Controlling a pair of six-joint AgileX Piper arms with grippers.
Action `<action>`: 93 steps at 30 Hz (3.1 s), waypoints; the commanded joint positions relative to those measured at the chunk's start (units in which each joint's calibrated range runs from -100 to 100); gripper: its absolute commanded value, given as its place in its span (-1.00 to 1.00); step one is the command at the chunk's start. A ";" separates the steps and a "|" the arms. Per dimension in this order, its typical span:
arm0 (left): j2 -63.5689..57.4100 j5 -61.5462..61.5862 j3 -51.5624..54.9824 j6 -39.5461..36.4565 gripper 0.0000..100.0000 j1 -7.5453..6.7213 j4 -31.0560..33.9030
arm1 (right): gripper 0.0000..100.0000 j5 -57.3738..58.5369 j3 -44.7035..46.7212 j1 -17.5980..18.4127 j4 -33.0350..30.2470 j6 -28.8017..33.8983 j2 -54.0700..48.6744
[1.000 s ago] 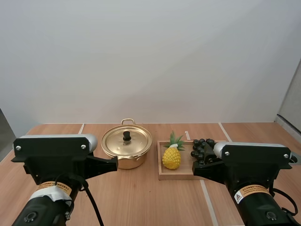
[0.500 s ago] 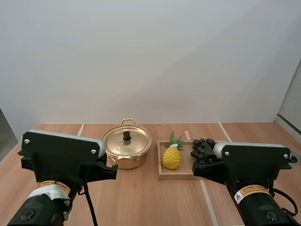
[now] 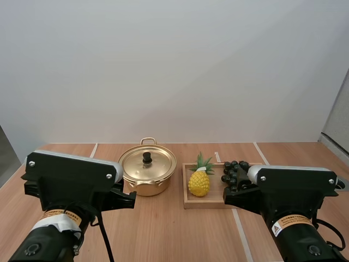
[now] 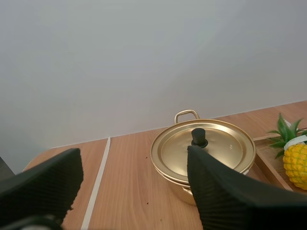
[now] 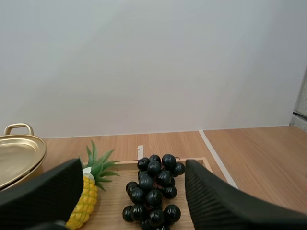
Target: Open the pot, put the pineapple inside, and close it
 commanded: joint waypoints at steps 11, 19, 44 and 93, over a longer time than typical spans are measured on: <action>-0.03 -7.94 -0.56 4.42 1.00 -0.16 0.47 | 1.00 -7.85 0.00 -0.26 -2.32 -3.11 -0.08; -0.03 -13.31 -0.56 4.62 1.00 -0.16 0.47 | 1.00 -7.85 0.00 -0.26 -13.47 -3.56 -0.08; 7.61 -25.88 -20.91 4.23 1.00 -0.16 -1.12 | 1.00 -0.18 -21.74 -0.26 -11.00 -7.86 3.24; 40.44 -8.34 -49.17 2.46 1.00 2.43 -0.60 | 1.00 4.33 -60.24 -1.30 35.38 -35.94 57.89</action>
